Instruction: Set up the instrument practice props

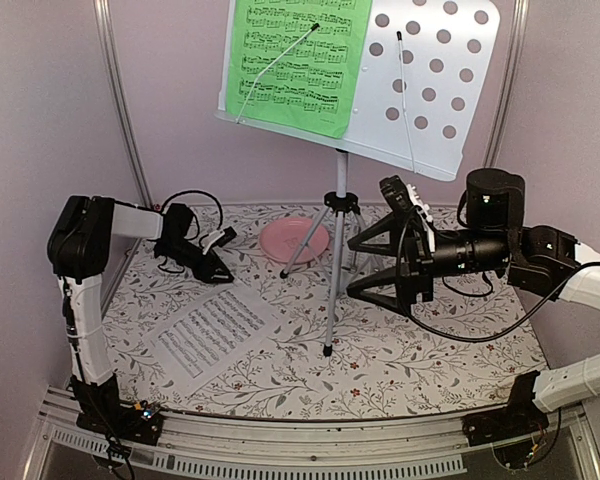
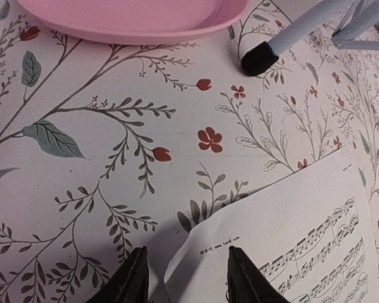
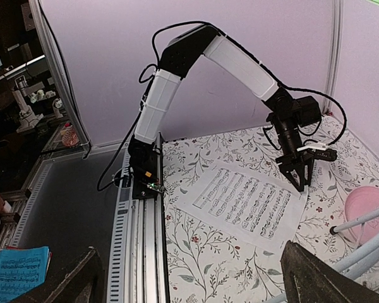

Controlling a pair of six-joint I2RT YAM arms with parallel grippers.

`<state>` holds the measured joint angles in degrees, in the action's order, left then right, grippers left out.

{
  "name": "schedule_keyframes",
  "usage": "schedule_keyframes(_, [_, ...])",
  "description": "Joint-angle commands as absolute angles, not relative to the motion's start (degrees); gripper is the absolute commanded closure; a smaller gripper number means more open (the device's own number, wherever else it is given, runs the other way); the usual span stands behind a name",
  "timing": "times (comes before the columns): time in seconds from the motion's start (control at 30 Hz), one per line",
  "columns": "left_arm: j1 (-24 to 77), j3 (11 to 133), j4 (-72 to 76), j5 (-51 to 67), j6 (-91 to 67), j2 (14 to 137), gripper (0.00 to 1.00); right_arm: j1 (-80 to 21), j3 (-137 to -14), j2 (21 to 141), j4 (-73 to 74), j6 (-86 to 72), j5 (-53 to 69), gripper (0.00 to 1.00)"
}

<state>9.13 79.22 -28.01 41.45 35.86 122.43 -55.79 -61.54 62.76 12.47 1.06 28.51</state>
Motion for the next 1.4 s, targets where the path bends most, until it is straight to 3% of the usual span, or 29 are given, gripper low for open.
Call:
schedule_keyframes(0.0, [10.0, 78.4, -28.7, 39.6, 37.4, 123.4, 0.58, -55.5, -62.7, 62.9, 12.5, 1.2, 29.3, 0.01])
schedule_keyframes(0.23, [10.9, 78.8, -28.6, 38.7, 37.2, 124.2, 0.65, -55.5, -62.4, 61.9, 12.7, 0.8, 28.9, 0.01])
schedule_keyframes(0.3, [11.0, 78.5, -28.5, 39.1, 37.5, 123.7, 0.72, -55.5, -62.0, 61.3, 12.4, 0.6, 28.7, 0.01])
schedule_keyframes(0.47, [11.1, 75.3, -25.2, 39.5, 37.1, 119.7, 0.99, -55.5, -61.0, 60.1, 11.8, 0.3, 27.1, 0.01])
schedule_keyframes(0.67, [11.5, 66.3, -18.0, 41.3, 31.4, 104.5, 1.00, -55.5, -57.8, 57.4, 8.0, -5.3, 18.6, 0.01])
schedule_keyframes(0.87, [16.6, 57.2, -16.3, 38.5, 29.4, 84.6, 1.00, -55.5, -51.7, 53.5, 0.0, -6.7, 17.7, 0.01])
schedule_keyframes(1.1, [23.9, 52.9, -15.5, 39.3, 24.5, 63.1, 1.00, -55.5, -49.4, 56.8, -2.9, -7.1, 14.7, 0.01])
schedule_keyframes(1.37, [29.1, 59.5, -15.0, 41.6, 8.1, 58.1, 1.00, -58.1, -41.8, 57.1, -13.1, -9.4, 17.2, 0.01])
